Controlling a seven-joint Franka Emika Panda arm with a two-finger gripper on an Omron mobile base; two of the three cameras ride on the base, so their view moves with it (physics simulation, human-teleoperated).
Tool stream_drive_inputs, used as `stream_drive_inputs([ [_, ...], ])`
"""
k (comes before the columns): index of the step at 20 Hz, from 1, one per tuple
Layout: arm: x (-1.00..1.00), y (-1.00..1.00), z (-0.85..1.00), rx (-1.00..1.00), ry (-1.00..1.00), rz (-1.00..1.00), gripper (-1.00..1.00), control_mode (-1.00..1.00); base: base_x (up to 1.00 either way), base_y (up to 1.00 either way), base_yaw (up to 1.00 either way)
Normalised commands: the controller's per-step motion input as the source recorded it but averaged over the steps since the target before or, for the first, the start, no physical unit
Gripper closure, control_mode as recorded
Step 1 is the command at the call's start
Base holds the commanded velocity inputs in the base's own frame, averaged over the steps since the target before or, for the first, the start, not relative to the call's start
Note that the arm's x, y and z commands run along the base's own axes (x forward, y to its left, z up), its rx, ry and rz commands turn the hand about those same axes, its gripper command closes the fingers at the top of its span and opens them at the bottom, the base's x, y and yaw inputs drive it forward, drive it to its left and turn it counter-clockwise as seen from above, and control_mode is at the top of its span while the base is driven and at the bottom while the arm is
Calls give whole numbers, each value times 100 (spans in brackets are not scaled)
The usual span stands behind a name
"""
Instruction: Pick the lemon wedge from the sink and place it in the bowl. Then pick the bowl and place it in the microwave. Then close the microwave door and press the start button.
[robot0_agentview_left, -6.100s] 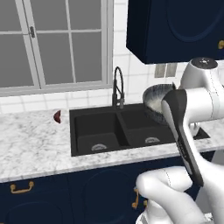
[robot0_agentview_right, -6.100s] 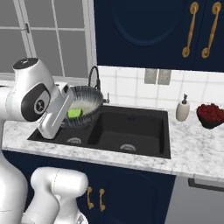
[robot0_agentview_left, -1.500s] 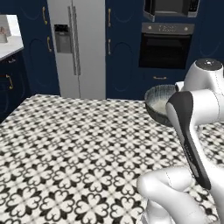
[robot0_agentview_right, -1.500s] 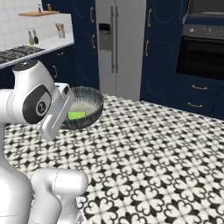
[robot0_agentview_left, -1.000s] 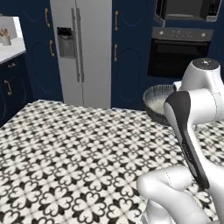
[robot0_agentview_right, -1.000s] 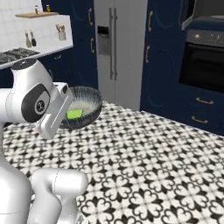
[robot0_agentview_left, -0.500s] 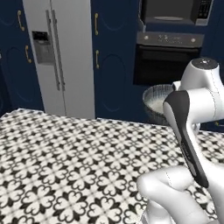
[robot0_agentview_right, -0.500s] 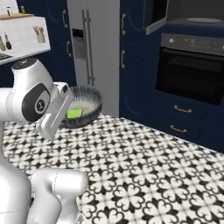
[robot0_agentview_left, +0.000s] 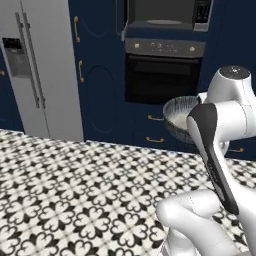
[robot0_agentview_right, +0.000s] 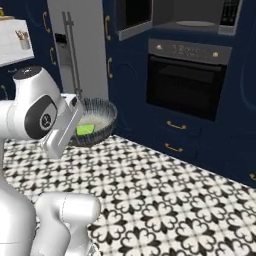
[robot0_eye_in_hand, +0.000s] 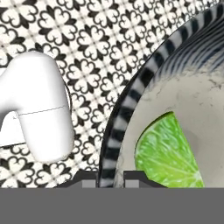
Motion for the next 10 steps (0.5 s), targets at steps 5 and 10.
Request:
stream_drive_inputs([
  [5,0,0,0,0,0,0,100,100,75,-94,0],
  [10,0,0,0,0,0,0,100,100,98,-43,2],
])
